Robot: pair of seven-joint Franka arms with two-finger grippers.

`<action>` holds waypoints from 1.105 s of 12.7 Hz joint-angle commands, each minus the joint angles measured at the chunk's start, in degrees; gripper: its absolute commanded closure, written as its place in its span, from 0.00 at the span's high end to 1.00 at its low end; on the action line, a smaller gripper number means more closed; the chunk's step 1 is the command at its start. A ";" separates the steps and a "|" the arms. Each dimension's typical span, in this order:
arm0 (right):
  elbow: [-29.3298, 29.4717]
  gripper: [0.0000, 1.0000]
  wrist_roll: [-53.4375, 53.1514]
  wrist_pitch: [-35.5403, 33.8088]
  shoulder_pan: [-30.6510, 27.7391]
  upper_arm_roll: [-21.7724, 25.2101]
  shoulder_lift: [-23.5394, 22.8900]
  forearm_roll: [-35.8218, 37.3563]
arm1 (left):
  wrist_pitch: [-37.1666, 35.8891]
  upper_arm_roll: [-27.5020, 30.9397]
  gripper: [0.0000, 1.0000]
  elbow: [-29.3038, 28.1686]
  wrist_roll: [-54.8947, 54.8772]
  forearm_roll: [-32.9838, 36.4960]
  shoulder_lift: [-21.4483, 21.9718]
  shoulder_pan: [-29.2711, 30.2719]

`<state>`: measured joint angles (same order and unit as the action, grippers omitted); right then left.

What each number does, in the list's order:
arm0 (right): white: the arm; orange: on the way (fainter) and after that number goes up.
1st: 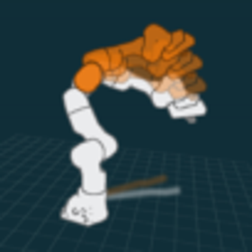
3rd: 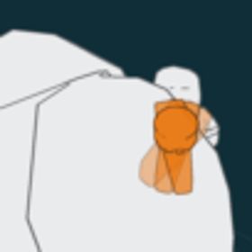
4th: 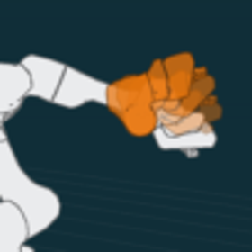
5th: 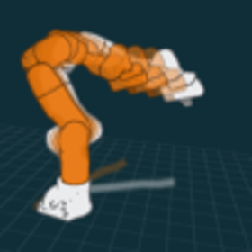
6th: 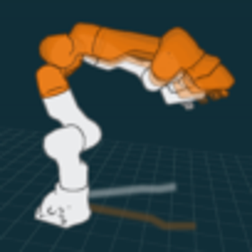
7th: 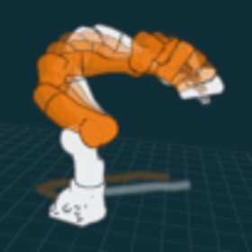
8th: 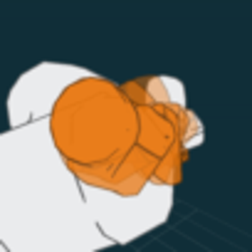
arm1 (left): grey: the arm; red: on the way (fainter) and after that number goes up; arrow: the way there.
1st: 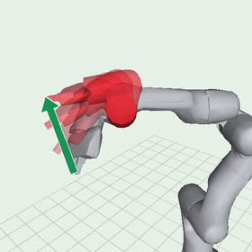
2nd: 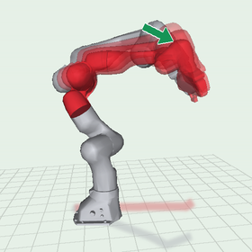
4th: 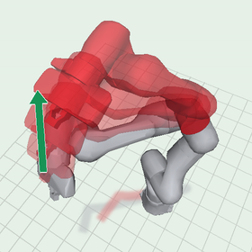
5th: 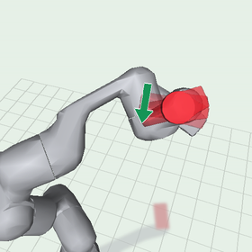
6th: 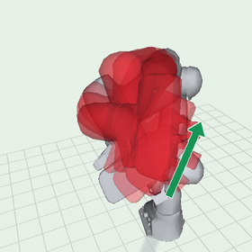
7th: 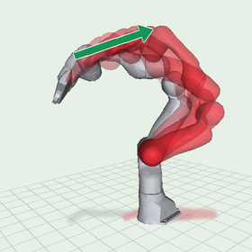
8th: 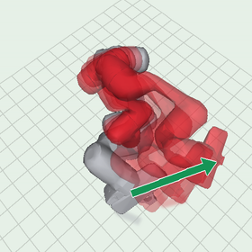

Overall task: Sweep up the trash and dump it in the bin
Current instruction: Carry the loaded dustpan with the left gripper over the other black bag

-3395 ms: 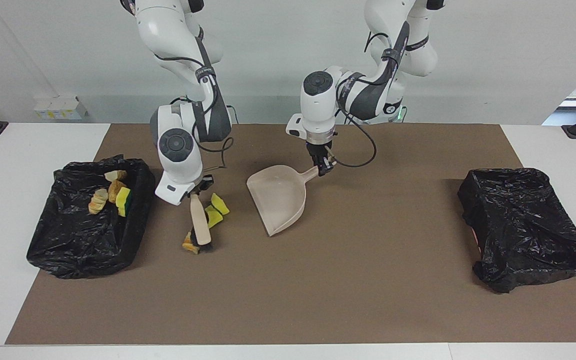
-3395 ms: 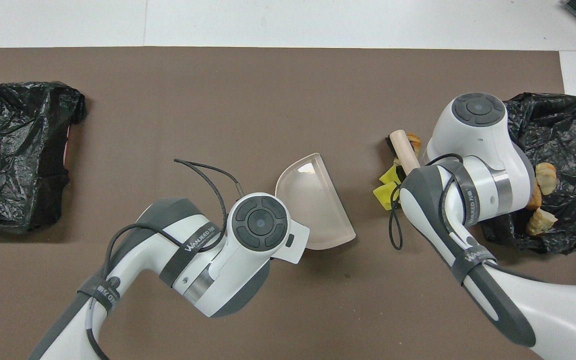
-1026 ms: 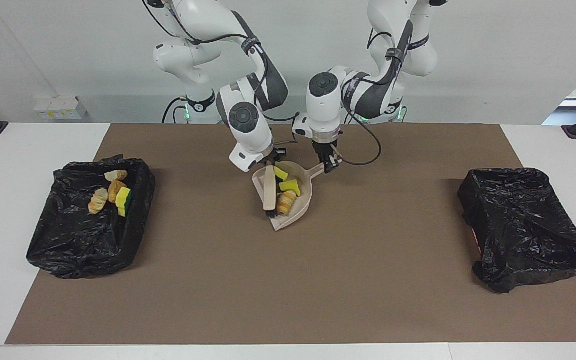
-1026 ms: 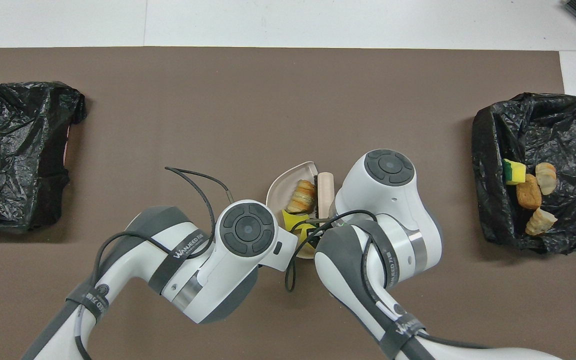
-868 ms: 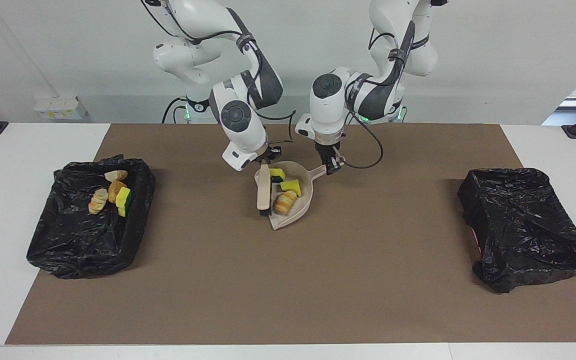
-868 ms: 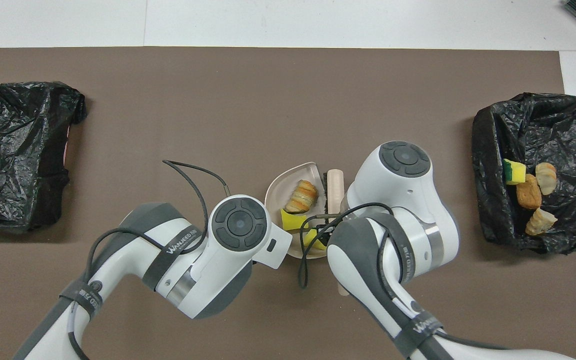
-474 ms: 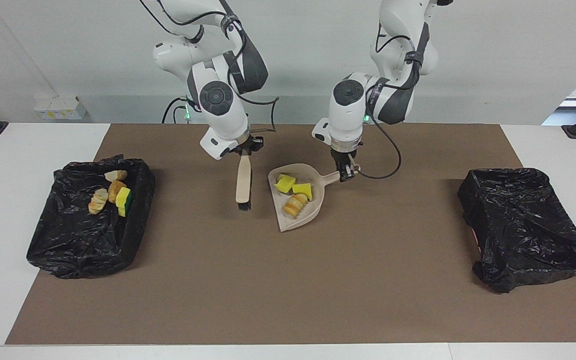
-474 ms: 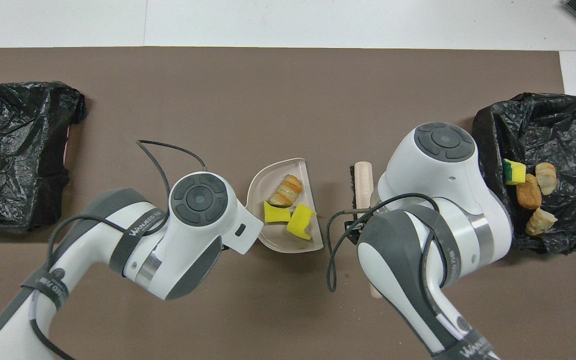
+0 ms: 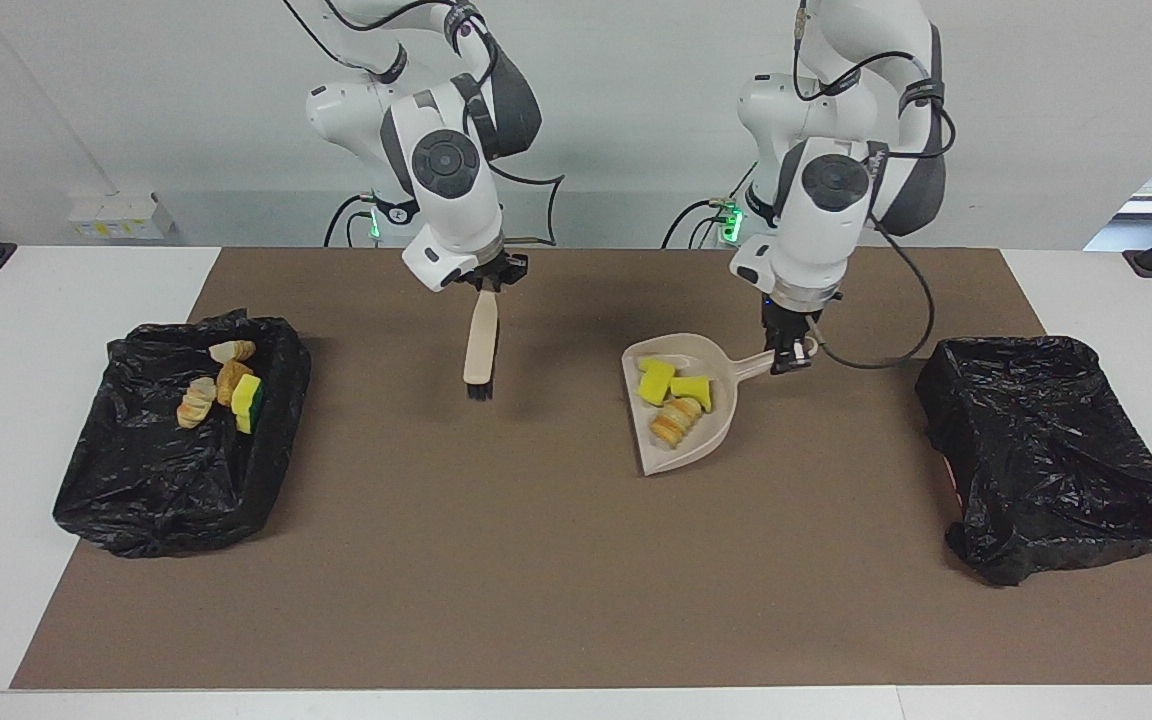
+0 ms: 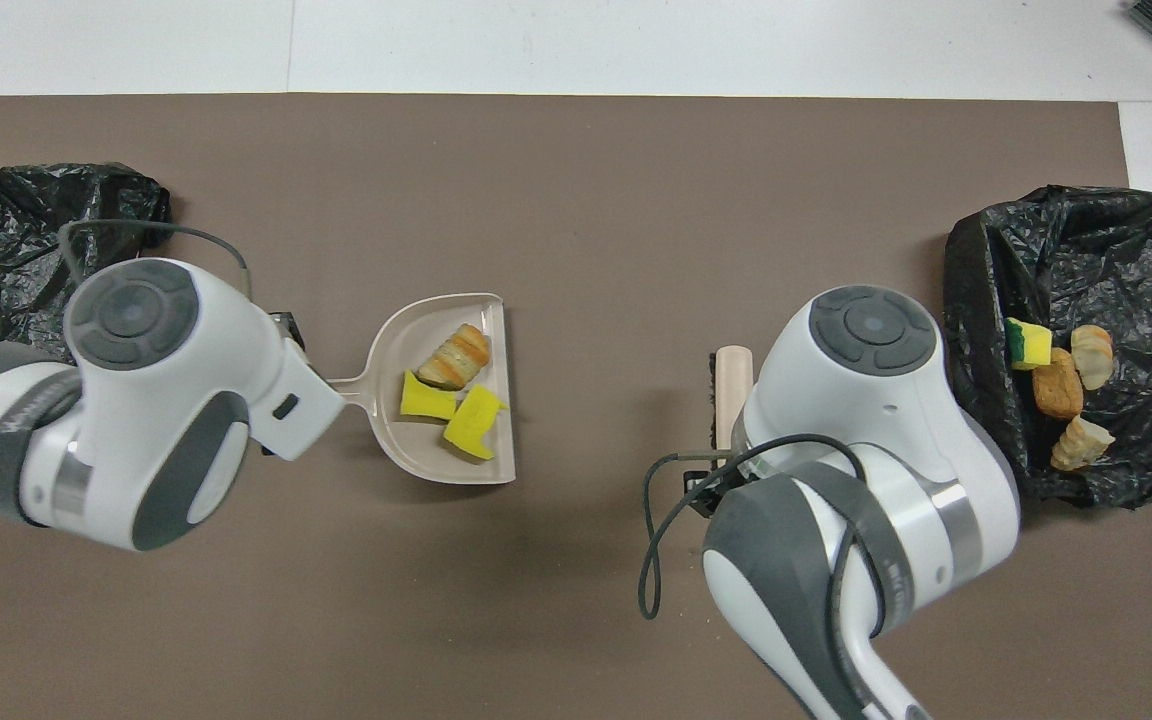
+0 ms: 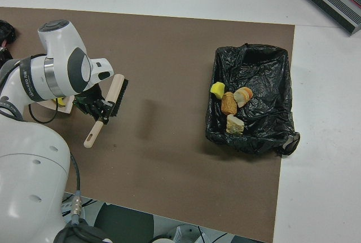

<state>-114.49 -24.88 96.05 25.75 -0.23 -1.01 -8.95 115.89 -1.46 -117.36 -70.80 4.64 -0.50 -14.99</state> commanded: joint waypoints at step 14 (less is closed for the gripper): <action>-12.43 1.00 -14.67 19.81 21.80 -0.13 -1.89 -5.64 | -15.58 -0.65 0.00 18.01 -43.62 -21.25 -5.47 41.43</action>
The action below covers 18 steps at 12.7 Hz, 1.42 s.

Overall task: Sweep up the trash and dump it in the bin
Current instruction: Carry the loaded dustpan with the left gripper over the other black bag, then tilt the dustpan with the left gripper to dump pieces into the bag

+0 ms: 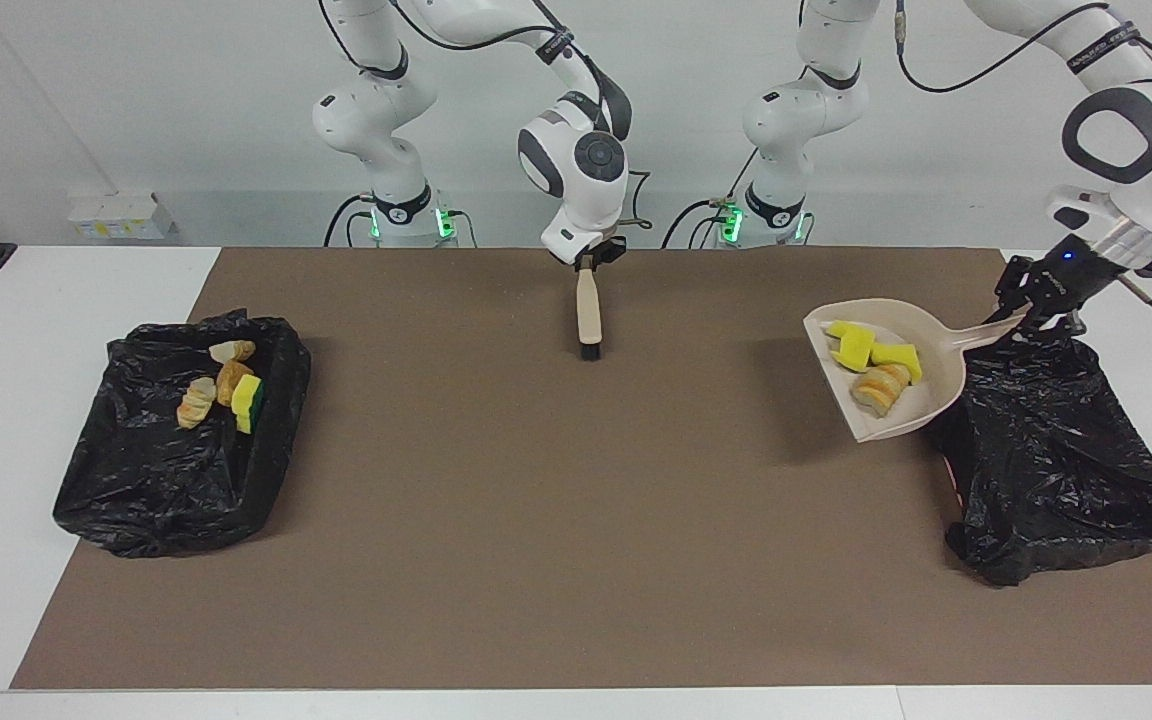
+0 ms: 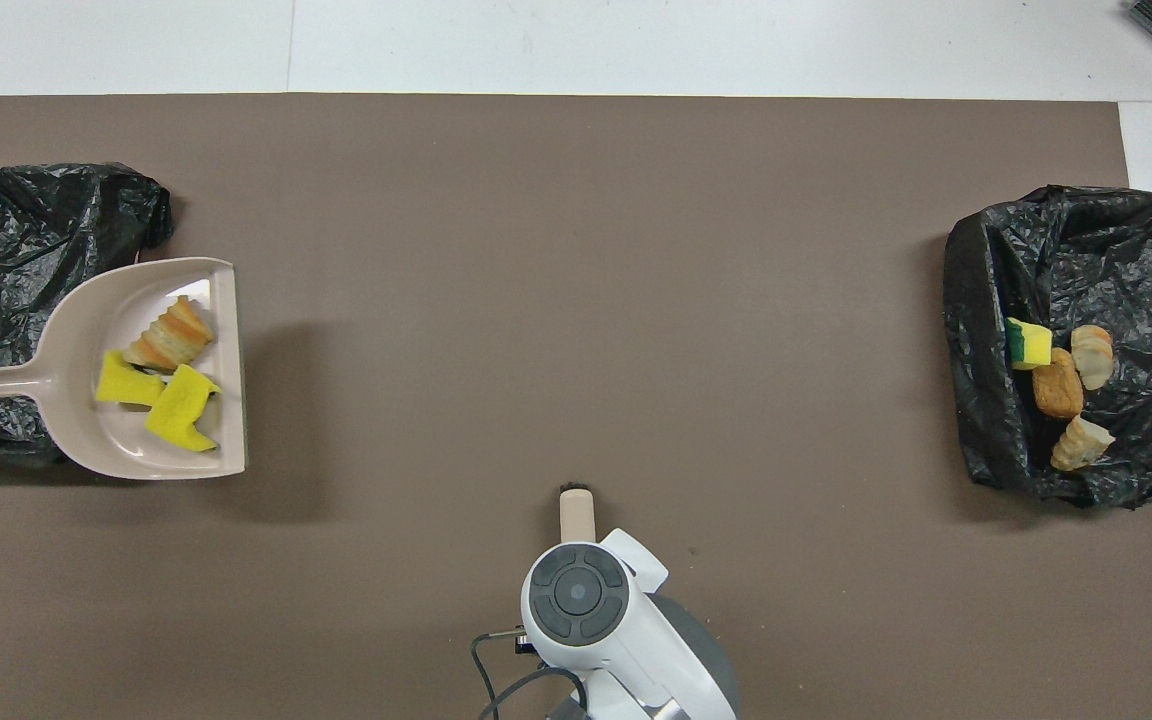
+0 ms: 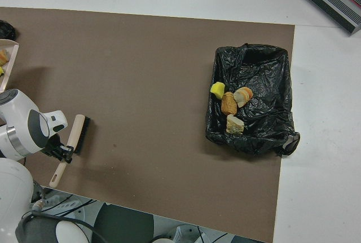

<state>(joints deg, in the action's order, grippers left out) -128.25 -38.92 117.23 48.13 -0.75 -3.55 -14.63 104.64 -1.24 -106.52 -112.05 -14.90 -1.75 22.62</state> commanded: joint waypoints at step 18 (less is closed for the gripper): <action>30.60 1.00 36.95 -30.30 -33.77 2.42 6.10 16.73 | -3.57 -1.22 0.00 36.56 -4.67 38.16 -18.55 -1.25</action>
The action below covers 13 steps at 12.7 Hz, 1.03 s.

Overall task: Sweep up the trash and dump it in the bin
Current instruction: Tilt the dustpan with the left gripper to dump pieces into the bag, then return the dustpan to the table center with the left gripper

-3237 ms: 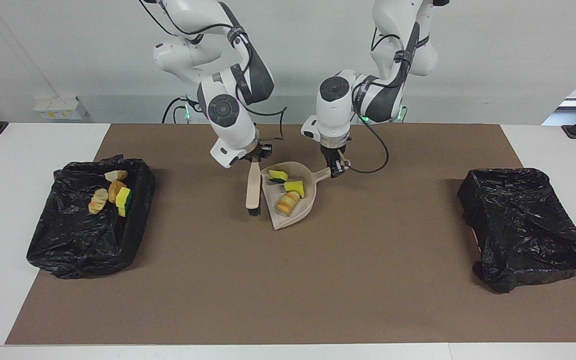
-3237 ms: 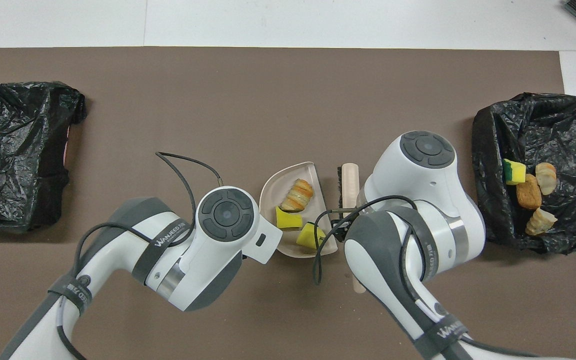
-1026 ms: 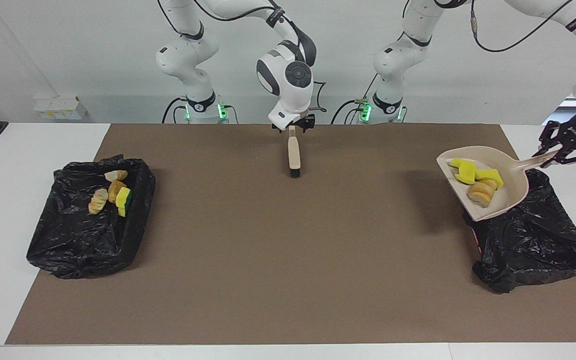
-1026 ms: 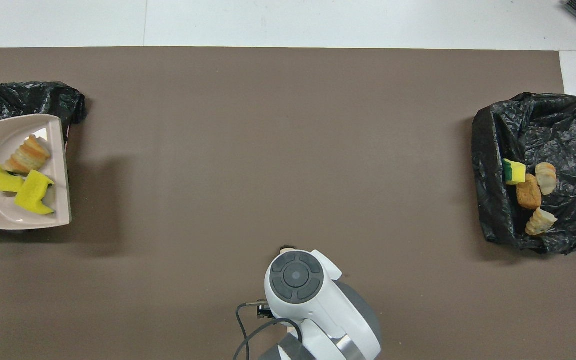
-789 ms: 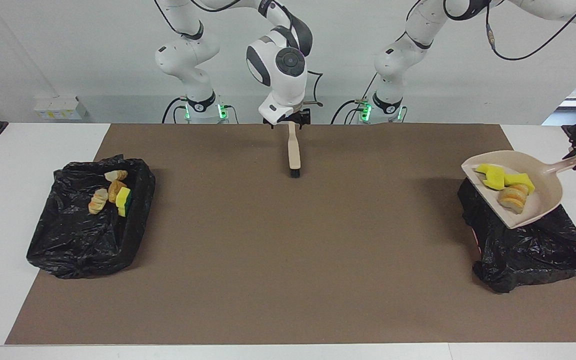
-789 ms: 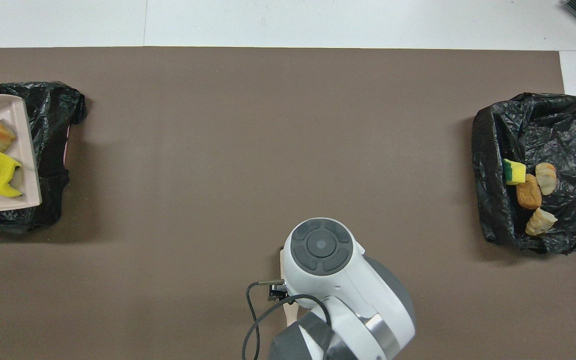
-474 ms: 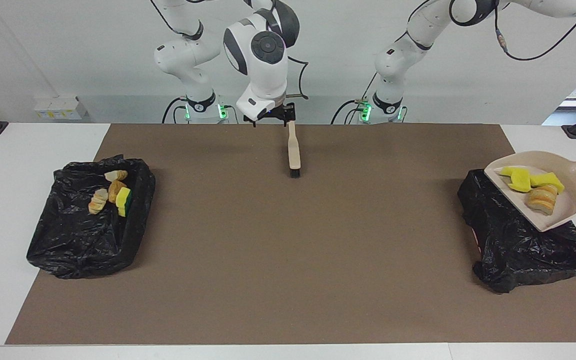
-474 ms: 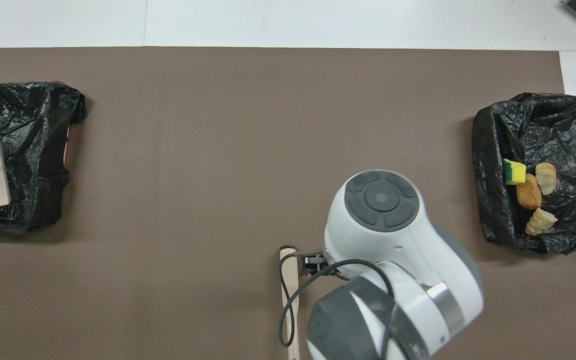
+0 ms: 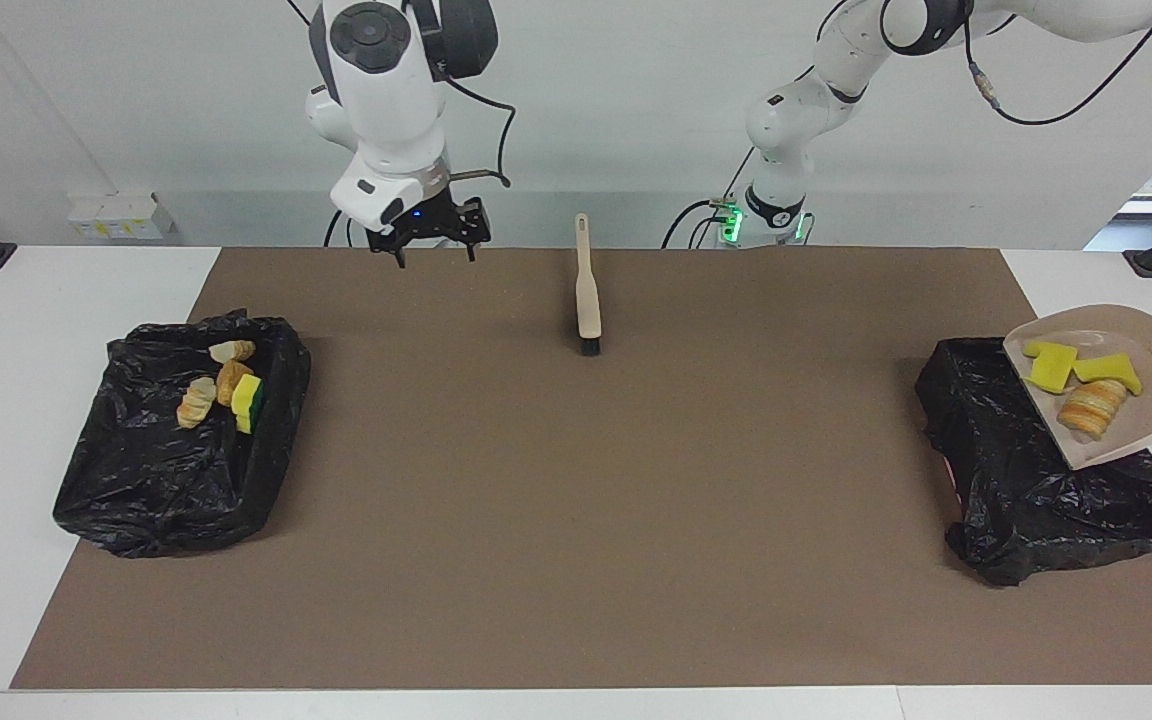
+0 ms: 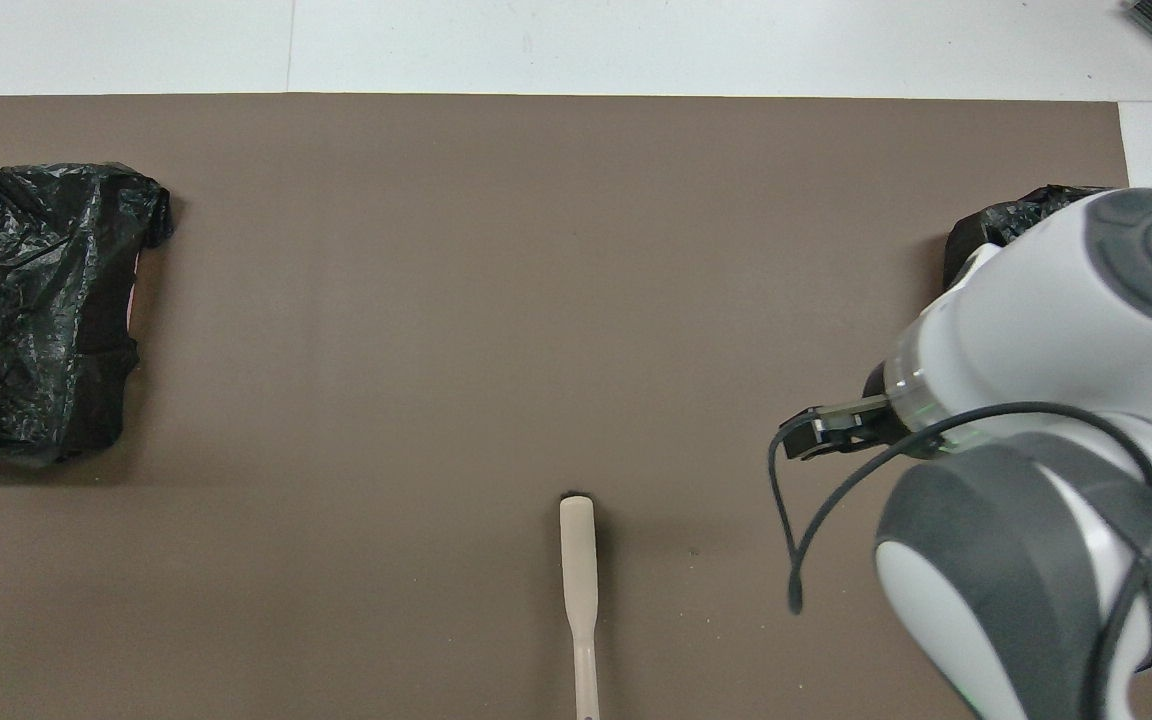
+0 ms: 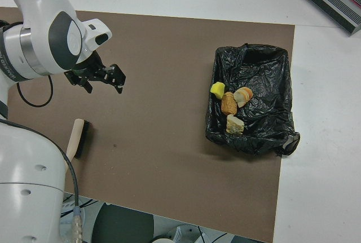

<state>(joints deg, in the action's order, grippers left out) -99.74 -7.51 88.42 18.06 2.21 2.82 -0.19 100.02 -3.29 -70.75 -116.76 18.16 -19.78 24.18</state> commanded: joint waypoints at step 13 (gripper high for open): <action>9.74 1.00 12.14 -0.43 -20.35 -0.63 -3.00 1.78 | -1.13 0.92 0.00 -0.69 1.52 11.76 8.96 -9.68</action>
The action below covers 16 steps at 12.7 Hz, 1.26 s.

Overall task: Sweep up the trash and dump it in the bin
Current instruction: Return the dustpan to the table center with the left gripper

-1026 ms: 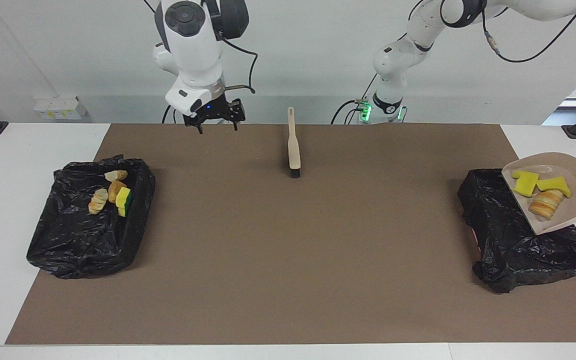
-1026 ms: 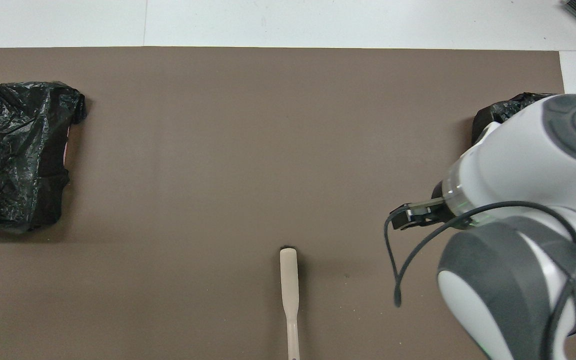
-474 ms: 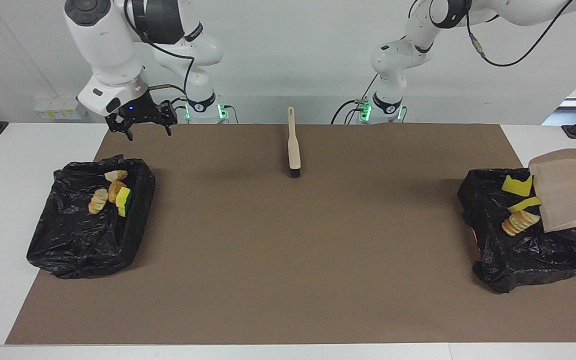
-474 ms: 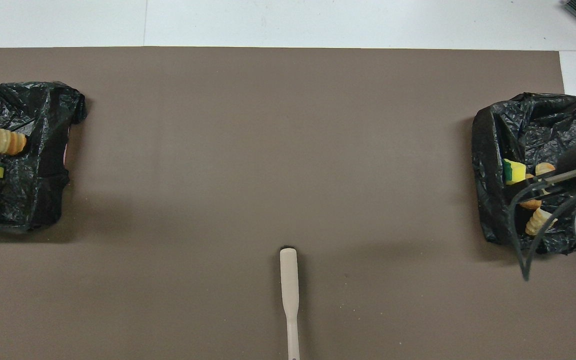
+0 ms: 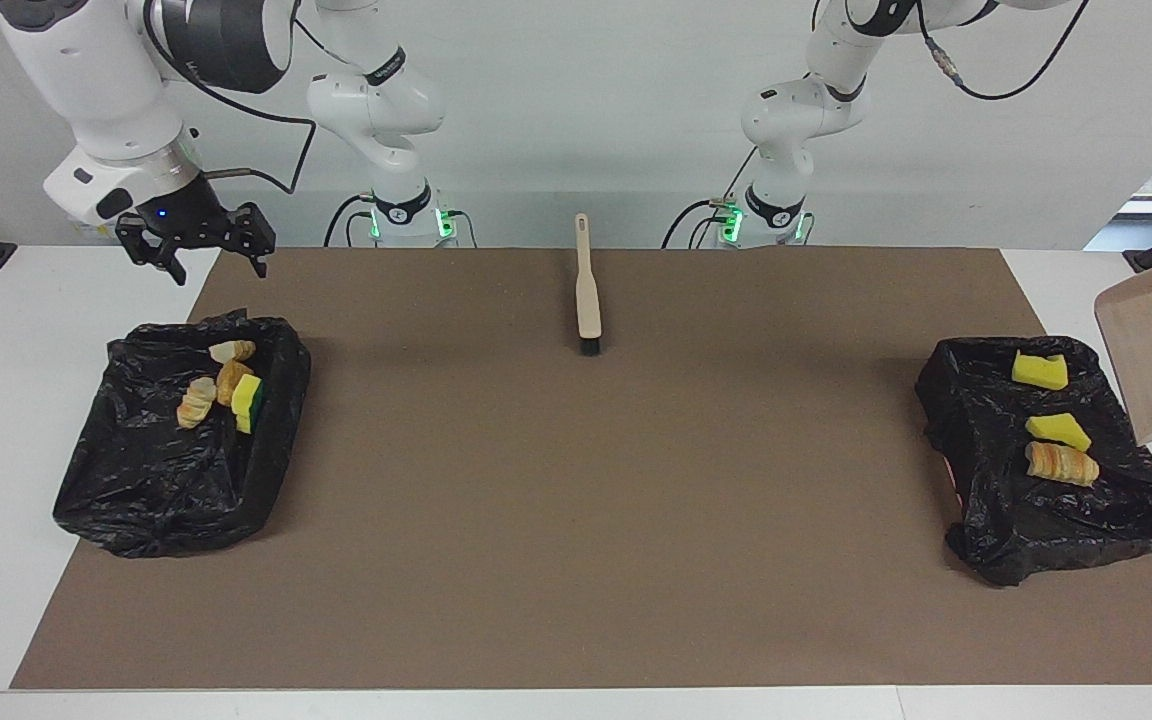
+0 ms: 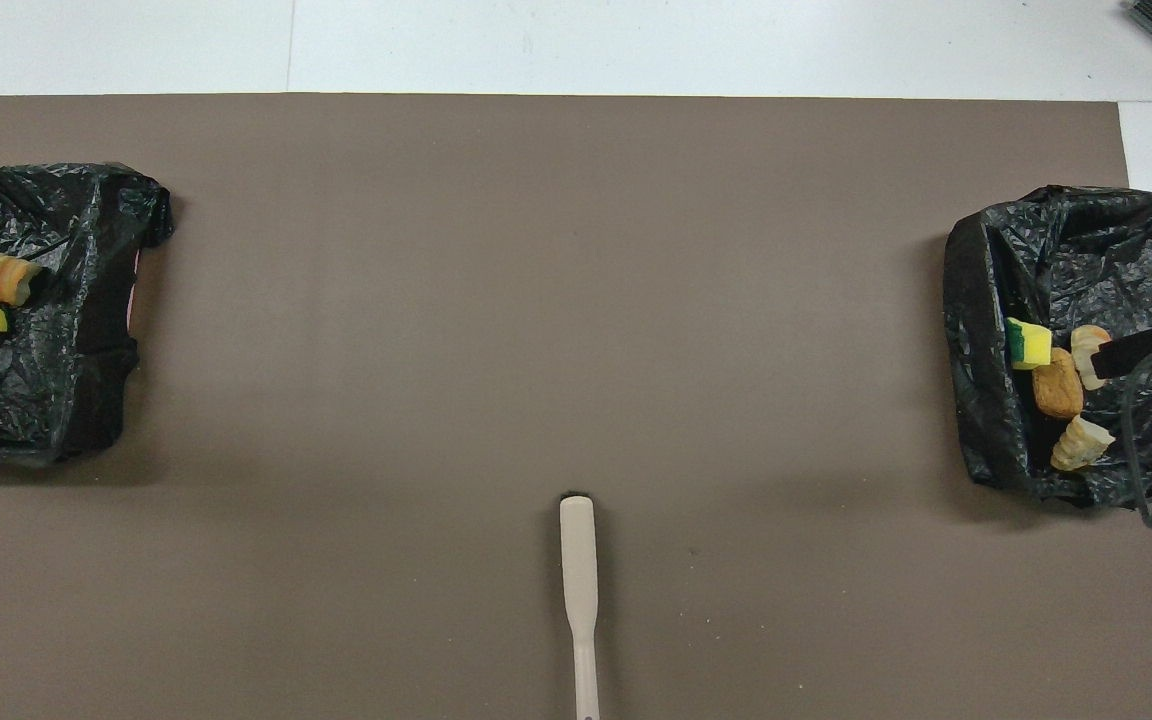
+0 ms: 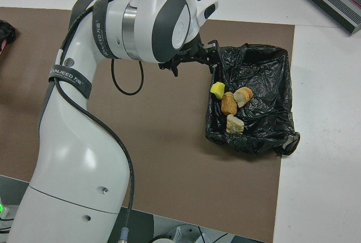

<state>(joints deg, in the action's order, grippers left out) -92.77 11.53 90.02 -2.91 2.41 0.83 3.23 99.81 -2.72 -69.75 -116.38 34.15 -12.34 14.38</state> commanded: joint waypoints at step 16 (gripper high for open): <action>-1.08 1.00 -12.76 -0.90 0.80 -1.27 4.17 -1.82 | 10.93 -0.01 0.00 -38.18 90.91 -31.69 11.37 -22.88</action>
<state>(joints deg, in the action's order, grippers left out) -91.26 -0.18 89.45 -1.74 1.30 2.09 2.38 108.29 -3.98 -104.02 -34.35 3.67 -4.08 -4.23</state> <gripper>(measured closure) 0.000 0.670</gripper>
